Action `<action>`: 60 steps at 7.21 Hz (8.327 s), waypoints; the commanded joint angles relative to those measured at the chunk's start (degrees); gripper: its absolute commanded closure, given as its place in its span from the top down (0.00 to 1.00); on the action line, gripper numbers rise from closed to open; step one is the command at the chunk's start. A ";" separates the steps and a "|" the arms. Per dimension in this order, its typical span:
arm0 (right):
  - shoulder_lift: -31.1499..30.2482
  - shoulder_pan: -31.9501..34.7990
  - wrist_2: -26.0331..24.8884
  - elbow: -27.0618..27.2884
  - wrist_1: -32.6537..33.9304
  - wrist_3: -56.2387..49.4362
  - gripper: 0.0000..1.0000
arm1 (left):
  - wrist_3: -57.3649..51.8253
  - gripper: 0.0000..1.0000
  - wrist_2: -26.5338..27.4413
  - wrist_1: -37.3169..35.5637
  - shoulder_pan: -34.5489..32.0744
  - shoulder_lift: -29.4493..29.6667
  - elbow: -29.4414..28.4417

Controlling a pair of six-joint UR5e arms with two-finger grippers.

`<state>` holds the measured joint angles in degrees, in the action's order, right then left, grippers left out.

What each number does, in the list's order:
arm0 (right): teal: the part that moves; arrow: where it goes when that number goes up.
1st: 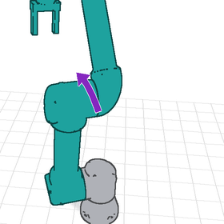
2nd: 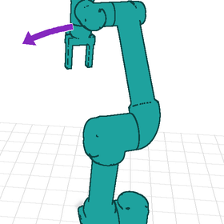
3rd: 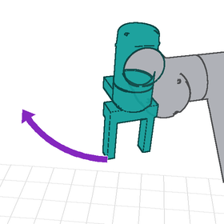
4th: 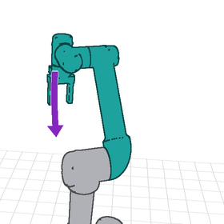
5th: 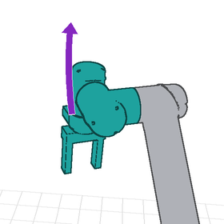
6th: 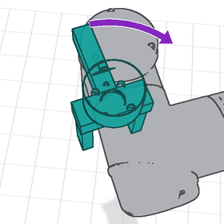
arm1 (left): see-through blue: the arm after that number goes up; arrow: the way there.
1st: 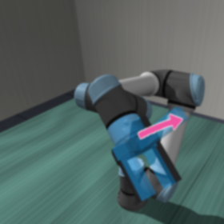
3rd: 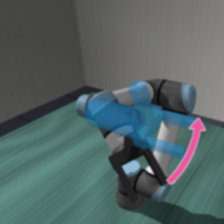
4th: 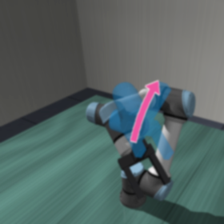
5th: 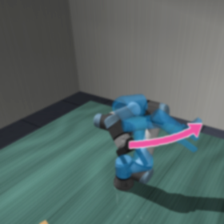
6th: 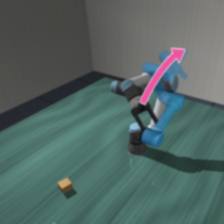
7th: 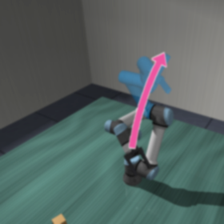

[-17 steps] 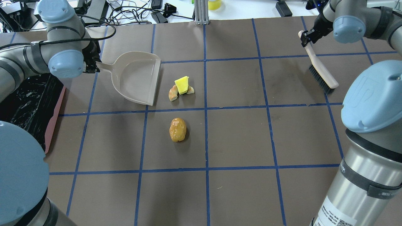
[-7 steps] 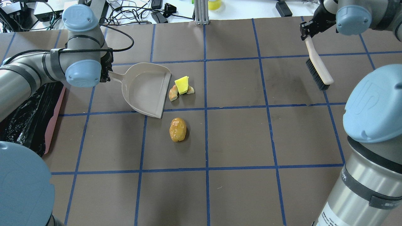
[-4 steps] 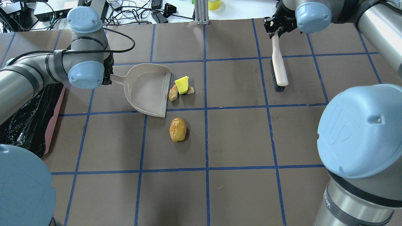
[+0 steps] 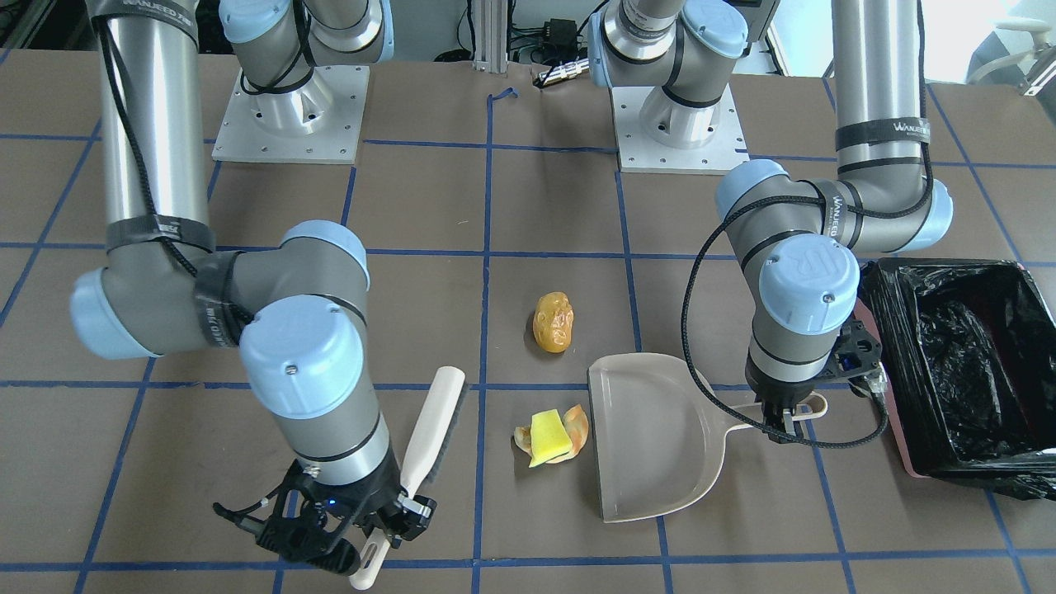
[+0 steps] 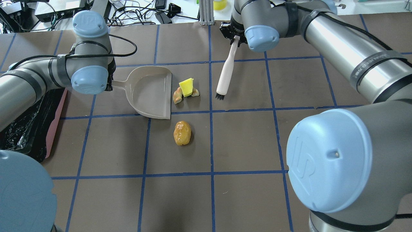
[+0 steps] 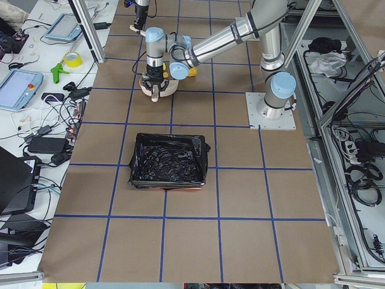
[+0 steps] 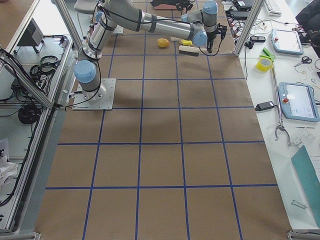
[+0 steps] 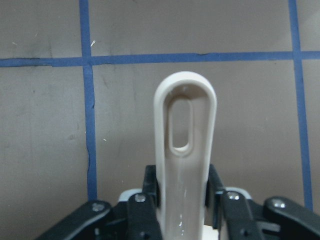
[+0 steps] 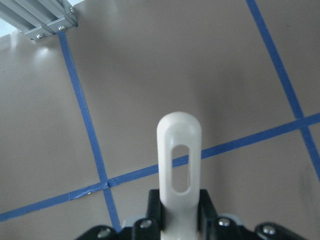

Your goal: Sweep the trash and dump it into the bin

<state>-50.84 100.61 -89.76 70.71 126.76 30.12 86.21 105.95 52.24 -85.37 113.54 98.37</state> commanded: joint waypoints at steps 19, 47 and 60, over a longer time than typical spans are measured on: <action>8.41 11.55 0.11 -10.34 2.13 12.44 0.00 | 2.21 0.00 -0.30 -0.39 -1.12 1.24 -0.11; -4.55 15.92 -1.91 17.74 11.85 15.16 0.00 | -3.06 0.00 -0.74 -10.15 2.14 -16.16 25.55; -3.12 16.90 -1.74 10.85 2.80 9.08 0.00 | -3.32 0.00 -1.61 -9.97 2.14 -15.72 23.71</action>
<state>-53.31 117.95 -91.51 81.52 130.92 40.36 83.02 104.76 42.27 -83.23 97.65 122.53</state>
